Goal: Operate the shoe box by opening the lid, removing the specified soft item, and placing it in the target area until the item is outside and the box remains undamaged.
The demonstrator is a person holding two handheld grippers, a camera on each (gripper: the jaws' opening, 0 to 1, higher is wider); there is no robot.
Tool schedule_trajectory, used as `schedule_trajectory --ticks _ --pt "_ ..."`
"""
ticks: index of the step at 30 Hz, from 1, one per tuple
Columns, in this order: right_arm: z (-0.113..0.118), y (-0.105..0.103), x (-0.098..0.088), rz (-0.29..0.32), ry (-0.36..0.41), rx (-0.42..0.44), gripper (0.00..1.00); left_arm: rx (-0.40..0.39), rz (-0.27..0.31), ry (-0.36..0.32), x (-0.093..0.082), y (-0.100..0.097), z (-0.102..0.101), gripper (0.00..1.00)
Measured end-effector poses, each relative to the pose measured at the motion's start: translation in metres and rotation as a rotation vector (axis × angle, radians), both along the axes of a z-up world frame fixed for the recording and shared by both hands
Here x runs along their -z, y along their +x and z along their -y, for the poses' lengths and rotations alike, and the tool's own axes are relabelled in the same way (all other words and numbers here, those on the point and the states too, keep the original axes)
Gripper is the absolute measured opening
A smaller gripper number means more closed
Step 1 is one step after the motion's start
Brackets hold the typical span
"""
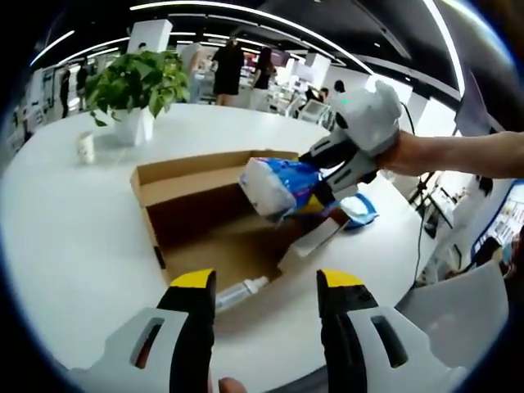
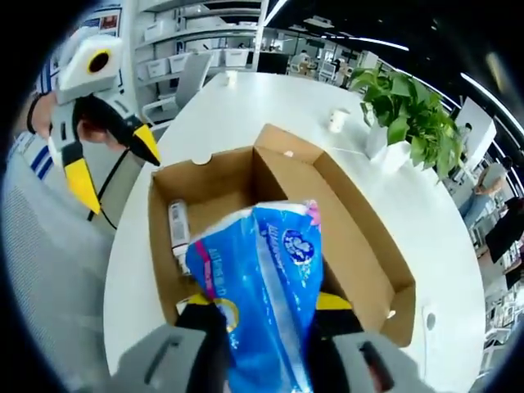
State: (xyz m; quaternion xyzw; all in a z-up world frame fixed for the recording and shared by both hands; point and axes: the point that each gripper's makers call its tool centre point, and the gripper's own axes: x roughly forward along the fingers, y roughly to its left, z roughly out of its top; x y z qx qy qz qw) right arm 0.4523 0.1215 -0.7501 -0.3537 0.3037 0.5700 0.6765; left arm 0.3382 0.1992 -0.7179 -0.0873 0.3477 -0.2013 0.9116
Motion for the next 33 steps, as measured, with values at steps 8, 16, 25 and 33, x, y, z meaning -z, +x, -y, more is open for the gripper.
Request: schedule_trajectory --ticks 8,16,25,33 --pt "0.009 0.002 -0.018 0.016 0.029 -0.001 0.32 0.028 0.0 0.013 0.0 0.005 0.008 0.51" --pt "0.026 0.006 -0.027 0.041 0.022 -0.001 0.32 0.05 -0.005 0.018 0.003 0.005 0.016 0.51" --pt "0.048 0.007 -0.033 0.067 0.006 0.001 0.33 0.071 -0.006 0.022 0.002 0.006 0.03 0.51" --pt "0.077 0.008 -0.033 0.066 -0.001 0.04 0.33 0.091 -0.009 0.022 0.001 0.006 0.042 0.51"
